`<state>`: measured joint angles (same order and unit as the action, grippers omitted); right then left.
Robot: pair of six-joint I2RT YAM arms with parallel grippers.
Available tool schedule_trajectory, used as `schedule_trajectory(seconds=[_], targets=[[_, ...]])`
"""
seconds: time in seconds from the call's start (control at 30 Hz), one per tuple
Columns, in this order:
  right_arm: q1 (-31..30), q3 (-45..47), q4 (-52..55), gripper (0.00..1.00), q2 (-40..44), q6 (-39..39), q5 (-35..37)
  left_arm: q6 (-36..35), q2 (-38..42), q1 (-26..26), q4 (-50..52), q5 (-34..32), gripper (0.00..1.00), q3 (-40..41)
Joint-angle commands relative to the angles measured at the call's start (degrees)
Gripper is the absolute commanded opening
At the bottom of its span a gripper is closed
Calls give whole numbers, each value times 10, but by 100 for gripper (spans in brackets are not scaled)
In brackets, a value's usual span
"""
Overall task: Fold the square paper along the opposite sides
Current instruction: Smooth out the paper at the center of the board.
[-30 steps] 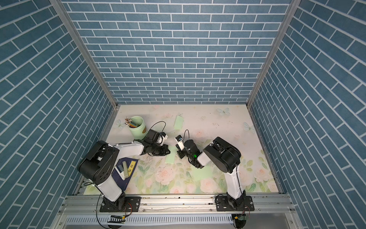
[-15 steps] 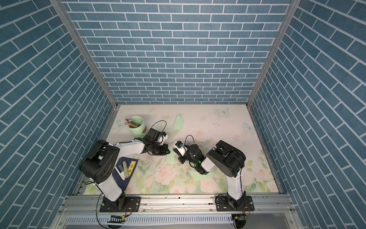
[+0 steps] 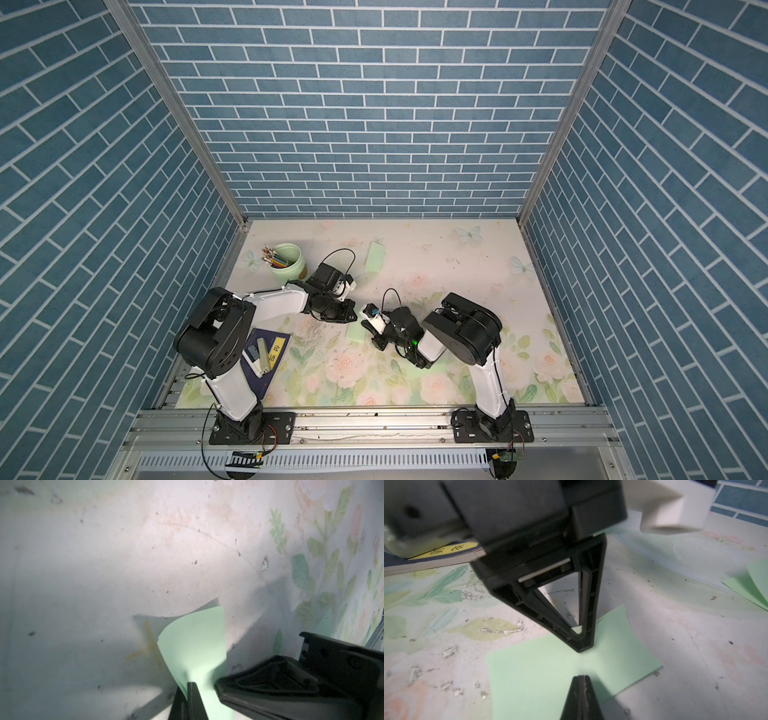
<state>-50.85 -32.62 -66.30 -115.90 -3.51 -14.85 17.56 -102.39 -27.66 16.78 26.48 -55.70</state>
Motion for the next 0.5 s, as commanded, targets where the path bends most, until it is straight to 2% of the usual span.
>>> schedule_trajectory(seconds=[0.0, 0.17, 0.47], targets=[[-5, -9, 54, 0, -2, -23, -8, -23, -17, 3, 72, -51, 0, 2], [-5, -21, 98, 0, -1, -50, -23, -51, -21, 11, 89, -58, 0, -15], [-16, 11, 86, 0, 16, -102, -17, -76, -36, 12, 79, -47, 0, -15]])
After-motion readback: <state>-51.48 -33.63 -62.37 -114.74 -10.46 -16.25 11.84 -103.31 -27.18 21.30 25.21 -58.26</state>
